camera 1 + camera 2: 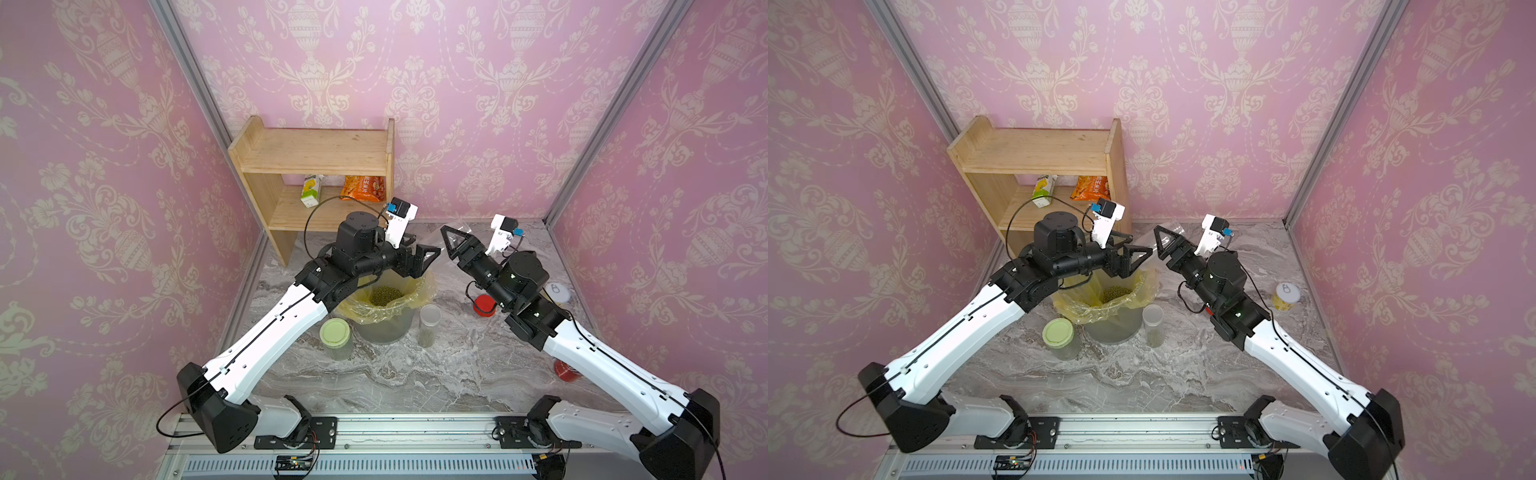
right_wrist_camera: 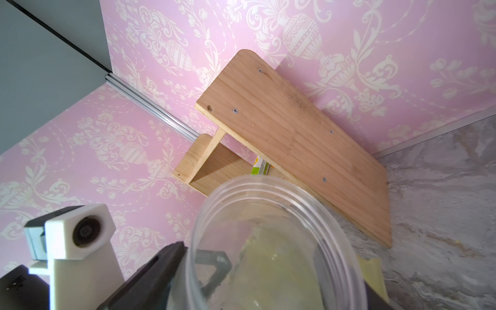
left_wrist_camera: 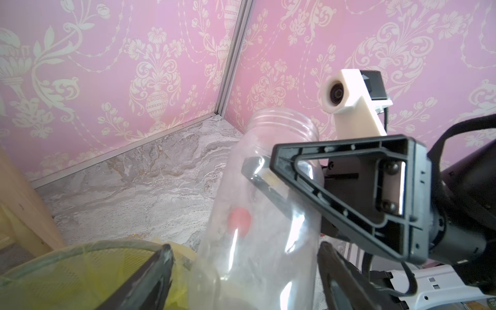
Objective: Empty moldy mung beans from jars
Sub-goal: Place the jar at the center of the board.
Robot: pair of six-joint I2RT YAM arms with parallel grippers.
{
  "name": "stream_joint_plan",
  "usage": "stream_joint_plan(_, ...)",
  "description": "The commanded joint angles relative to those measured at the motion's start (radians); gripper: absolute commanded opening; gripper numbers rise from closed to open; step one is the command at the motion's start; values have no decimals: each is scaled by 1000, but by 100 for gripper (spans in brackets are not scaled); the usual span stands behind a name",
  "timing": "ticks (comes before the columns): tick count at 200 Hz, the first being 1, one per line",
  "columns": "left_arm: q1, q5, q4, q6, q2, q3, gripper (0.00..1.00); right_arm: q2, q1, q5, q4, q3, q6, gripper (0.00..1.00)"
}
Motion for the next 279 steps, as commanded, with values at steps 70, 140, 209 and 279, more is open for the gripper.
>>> stream_joint_plan(70, 8, -40, 7, 34, -11, -4, 85, -75, -44, 158, -194, 31, -371, 59)
stream_joint_plan(140, 9, -39, 4, 64, -8, -11, 86, -50, -129, 297, -248, -20, -568, 59)
stream_joint_plan(209, 8, -62, 31, 108, -33, -72, 87, 146, -188, 312, -85, -149, -676, 58)
stream_joint_plan(279, 10, -86, 20, 156, -53, -115, 88, 284, -186, 314, 156, -306, -688, 57)
